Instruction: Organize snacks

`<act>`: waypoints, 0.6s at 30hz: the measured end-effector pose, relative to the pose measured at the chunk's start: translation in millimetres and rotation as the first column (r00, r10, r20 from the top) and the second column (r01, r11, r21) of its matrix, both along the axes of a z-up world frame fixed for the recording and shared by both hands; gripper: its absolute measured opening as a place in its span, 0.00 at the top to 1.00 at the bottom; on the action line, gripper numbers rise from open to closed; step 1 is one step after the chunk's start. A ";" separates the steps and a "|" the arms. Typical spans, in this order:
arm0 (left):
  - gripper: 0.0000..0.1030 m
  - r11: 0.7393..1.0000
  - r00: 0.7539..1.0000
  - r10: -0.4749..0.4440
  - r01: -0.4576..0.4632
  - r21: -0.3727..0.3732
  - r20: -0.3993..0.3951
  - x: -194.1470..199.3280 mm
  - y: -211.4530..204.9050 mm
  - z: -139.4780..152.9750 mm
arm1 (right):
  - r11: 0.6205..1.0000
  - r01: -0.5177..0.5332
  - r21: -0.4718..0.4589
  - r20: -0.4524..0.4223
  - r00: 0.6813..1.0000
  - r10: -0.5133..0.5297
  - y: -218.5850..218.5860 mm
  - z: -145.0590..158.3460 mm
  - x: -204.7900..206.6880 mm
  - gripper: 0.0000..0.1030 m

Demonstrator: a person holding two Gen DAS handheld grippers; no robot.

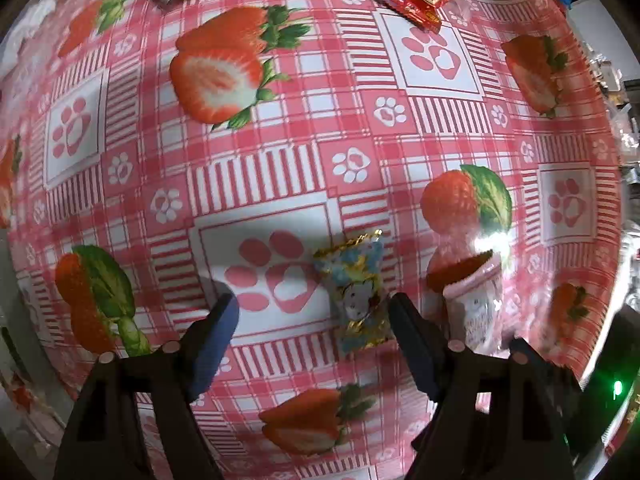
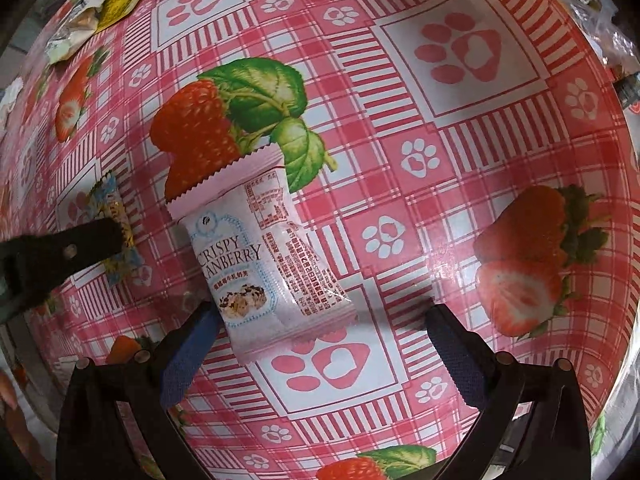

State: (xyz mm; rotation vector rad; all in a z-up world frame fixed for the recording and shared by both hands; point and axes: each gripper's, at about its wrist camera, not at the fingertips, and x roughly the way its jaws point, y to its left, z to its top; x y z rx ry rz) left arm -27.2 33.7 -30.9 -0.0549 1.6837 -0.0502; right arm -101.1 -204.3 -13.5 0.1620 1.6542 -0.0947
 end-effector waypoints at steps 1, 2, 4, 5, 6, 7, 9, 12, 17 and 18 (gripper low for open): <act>0.22 1.000 1.000 -0.017 0.017 0.019 0.003 1.2 -6.0 -1.5 | 1.000 -0.004 0.000 0.002 1.000 0.004 -0.1 3.3 -1.9 0.00; 0.22 0.998 0.999 -0.037 0.037 0.046 0.000 2.9 -13.5 -3.3 | 1.000 -0.007 0.000 0.003 1.000 0.007 0.8 4.0 -3.7 0.00; 0.22 0.993 0.997 -0.070 0.071 0.099 -0.012 9.4 -31.8 -9.2 | 1.000 -0.009 0.000 0.005 1.000 0.009 1.7 5.3 -6.4 0.00; 0.23 0.989 0.996 -0.084 0.085 0.119 -0.014 9.1 -37.7 -9.3 | 1.000 -0.010 0.000 0.005 1.000 0.010 2.6 5.7 -8.1 0.00; 0.26 0.988 0.996 -0.094 0.094 0.123 -0.006 8.9 -41.7 -8.7 | 1.000 -0.012 -0.001 0.005 1.000 0.012 3.6 6.0 -9.4 0.00; 0.34 0.987 0.995 -0.102 0.101 0.124 0.000 5.3 -50.6 -7.5 | 1.000 -0.017 0.000 0.004 1.000 0.017 5.1 6.3 -9.5 0.00; 0.58 0.983 0.990 -0.137 0.133 0.128 0.020 4.6 -57.7 -2.7 | 1.000 -0.024 0.001 0.005 1.000 0.024 7.1 7.4 -12.1 0.00; 0.73 0.976 0.983 -0.183 0.178 0.127 0.032 -0.8 -65.4 3.7 | 1.000 -0.030 0.002 0.002 1.000 0.030 10.4 7.3 -13.2 0.00; 0.73 0.969 0.973 -0.224 0.217 0.122 0.047 -25.0 -32.3 8.4 | 0.999 -0.048 0.009 -0.042 0.998 0.048 15.4 3.6 -8.6 0.00; 0.73 0.968 0.973 -0.226 0.219 0.123 0.047 -28.2 -26.5 6.8 | 0.999 -0.050 0.010 -0.054 0.997 0.050 16.3 2.6 -6.8 0.00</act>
